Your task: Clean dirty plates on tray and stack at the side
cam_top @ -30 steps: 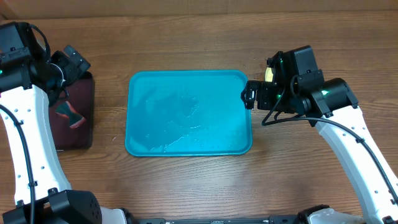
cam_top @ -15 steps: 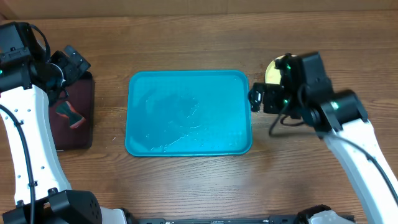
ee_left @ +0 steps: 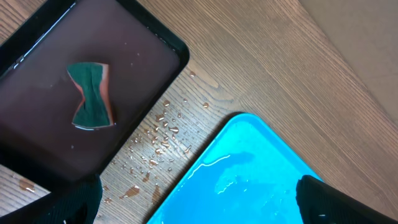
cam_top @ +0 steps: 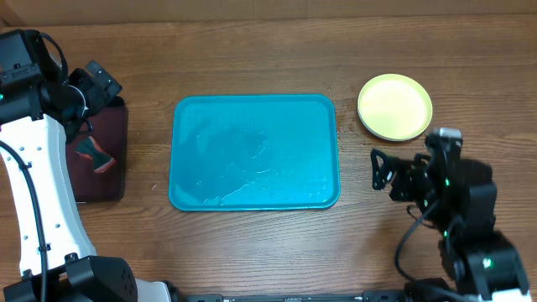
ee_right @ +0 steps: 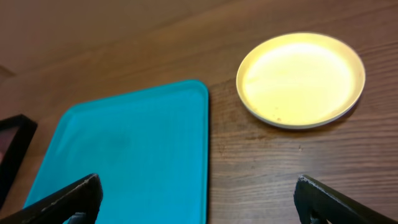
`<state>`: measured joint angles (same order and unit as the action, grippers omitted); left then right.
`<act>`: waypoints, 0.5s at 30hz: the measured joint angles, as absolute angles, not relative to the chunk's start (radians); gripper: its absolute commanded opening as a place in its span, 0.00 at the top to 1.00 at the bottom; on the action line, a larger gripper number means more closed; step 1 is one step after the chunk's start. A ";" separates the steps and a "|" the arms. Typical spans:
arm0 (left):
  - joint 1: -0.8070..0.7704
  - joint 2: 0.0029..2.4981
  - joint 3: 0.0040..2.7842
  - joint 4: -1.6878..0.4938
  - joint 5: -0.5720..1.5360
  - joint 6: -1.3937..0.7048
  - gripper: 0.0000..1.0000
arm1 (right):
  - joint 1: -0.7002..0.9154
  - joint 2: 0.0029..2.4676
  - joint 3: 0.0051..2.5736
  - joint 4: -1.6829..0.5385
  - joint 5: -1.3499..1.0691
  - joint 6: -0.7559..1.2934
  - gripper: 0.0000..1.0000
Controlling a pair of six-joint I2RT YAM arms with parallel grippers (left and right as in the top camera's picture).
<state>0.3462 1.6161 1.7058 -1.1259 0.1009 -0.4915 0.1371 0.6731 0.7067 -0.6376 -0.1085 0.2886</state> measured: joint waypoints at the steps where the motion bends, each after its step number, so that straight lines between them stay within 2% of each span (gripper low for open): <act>1: 0.346 1.616 1.706 -1.126 0.101 -0.492 0.00 | 0.129 0.636 0.672 -0.615 -0.112 0.289 0.00; 15: 0.346 1.617 1.706 -1.126 0.101 -0.492 0.00 | 0.105 0.188 0.323 -0.410 -0.124 0.309 0.00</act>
